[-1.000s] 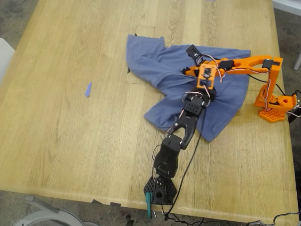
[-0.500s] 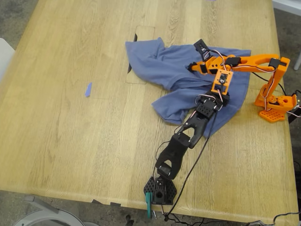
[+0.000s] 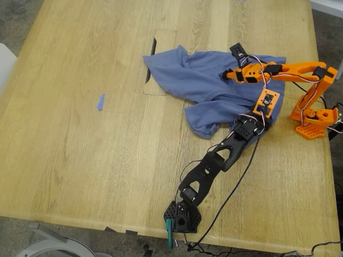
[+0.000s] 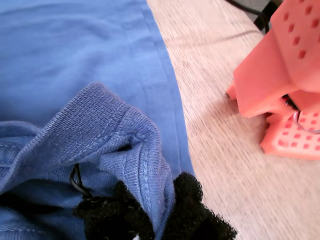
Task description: Fold a T-shirt
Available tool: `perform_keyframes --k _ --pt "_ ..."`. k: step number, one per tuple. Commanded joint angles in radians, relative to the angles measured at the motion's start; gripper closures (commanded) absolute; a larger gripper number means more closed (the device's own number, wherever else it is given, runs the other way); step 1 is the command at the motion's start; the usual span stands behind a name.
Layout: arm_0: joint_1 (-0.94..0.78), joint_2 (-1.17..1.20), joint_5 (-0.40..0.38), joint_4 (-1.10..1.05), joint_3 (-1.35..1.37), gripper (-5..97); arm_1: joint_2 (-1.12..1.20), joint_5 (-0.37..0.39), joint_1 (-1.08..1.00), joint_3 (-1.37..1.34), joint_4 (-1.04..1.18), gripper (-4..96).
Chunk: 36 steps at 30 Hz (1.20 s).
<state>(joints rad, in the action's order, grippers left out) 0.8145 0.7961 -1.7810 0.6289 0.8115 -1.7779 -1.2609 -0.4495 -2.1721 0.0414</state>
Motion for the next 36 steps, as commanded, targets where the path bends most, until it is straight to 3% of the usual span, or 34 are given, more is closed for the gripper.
perform_keyframes --k 1,10,17,19,23,26,36 --pt "0.087 -0.04 0.002 0.035 -0.241 92 -0.084 -0.009 -0.021 0.003 -0.014 91.3" --pt "0.084 -0.612 0.006 0.448 -1.146 91 -0.126 -0.009 -0.037 -0.029 -0.003 91.3" --pt "0.064 -0.604 0.011 0.479 -1.14 88 -0.153 -0.009 -0.032 -0.069 -0.006 91.3" --pt "0.063 -0.603 0.021 0.488 -1.14 82 -0.156 -0.009 -0.032 -0.072 -0.005 91.3" --pt "0.064 -0.603 0.109 0.491 -1.141 58 -0.163 -0.009 -0.032 -0.074 0.003 91.3" --pt "0.061 -0.606 0.15 0.491 -1.141 48 -0.167 -0.011 -0.029 -0.077 0.006 91.3" --pt "0.057 -0.661 0.272 0.48 -1.137 32 -0.189 -0.017 -0.006 -0.091 0.02 91.3"
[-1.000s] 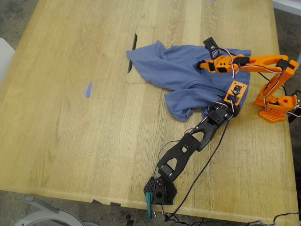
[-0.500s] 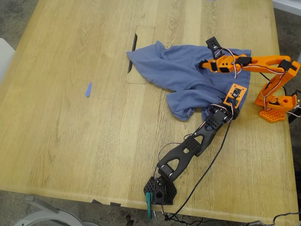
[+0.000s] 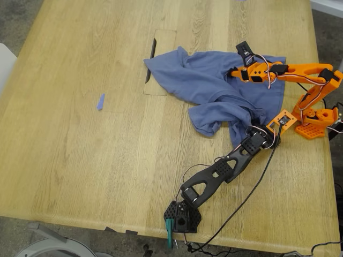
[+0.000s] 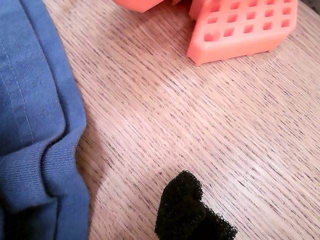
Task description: Fold a T-shirt
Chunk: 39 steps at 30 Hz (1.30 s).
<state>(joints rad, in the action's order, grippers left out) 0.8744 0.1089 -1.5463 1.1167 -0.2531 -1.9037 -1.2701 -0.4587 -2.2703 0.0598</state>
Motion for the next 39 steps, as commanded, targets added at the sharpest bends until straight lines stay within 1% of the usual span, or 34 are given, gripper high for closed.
perform_keyframes --k 1,7,12,19,22,24,31,39 --pt "-0.005 0.011 0.055 -0.025 -0.072 32 -0.064 -0.008 0.005 0.006 0.002 91.3" --pt "-0.041 -0.044 0.112 -0.04 -0.051 31 -0.083 -0.014 0.017 0.0 0.017 91.3" --pt "-0.095 -0.092 0.173 -0.052 -0.054 35 -0.087 -0.017 0.031 -0.002 0.021 91.3" --pt "-0.144 -0.15 0.224 -0.052 -0.072 43 -0.091 -0.018 0.032 0.002 0.025 91.3" --pt "-0.161 -0.163 0.261 -0.044 -0.075 47 -0.095 -0.018 0.034 -0.002 0.025 91.3" --pt "-0.173 -0.17 0.311 -0.043 -0.077 50 -0.097 -0.018 0.034 -0.002 0.025 91.3" --pt "-0.195 -0.199 0.35 -0.029 -0.077 54 -0.109 -0.02 0.031 -0.006 0.025 91.3" --pt "-0.242 -0.198 0.382 -0.029 -0.075 69 -0.118 -0.02 0.029 -0.009 0.029 91.3"
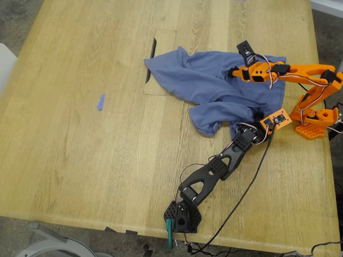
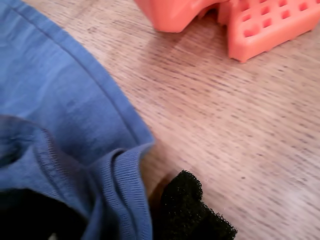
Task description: Fold a T-shirt
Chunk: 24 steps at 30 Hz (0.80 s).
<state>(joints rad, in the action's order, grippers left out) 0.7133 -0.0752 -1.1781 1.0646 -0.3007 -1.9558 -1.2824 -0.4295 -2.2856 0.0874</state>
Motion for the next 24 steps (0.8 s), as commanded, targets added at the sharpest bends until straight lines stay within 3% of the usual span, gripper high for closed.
perform_keyframes --k 1,10,24 --pt "-0.086 -0.014 0.014 0.023 -0.028 71 -0.067 -0.008 0.0 0.009 0.002 91.3" --pt "-0.138 -0.005 -0.018 0.025 -0.026 92 -0.074 -0.006 0.002 0.015 0.009 91.3" --pt "-0.209 0.17 -0.109 0.25 -0.026 92 -0.233 -0.008 0.028 -0.026 0.057 91.3"
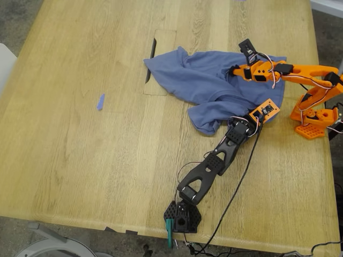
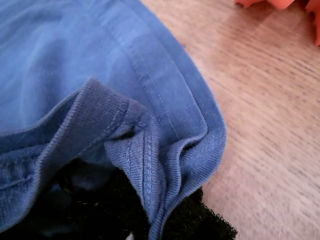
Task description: Fold a T-shirt
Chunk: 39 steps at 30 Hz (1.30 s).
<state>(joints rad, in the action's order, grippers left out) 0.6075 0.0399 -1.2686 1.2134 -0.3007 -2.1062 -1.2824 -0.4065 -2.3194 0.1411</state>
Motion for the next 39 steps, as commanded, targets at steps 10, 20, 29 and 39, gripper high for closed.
perform_keyframes --k 10,20,29,39 --pt "-0.173 0.255 -0.021 0.279 -0.026 92 -0.235 -0.02 0.031 0.008 0.052 91.3" --pt "-0.281 0.479 -0.015 0.471 -0.026 92 -0.322 -0.057 0.051 0.081 0.133 91.3" --pt "-0.328 0.664 -0.012 0.561 -0.028 92 -0.373 -0.066 0.058 0.114 0.087 91.3" --pt "-0.324 0.804 -0.014 0.615 -0.028 92 -0.376 -0.08 0.064 0.21 0.002 91.3"
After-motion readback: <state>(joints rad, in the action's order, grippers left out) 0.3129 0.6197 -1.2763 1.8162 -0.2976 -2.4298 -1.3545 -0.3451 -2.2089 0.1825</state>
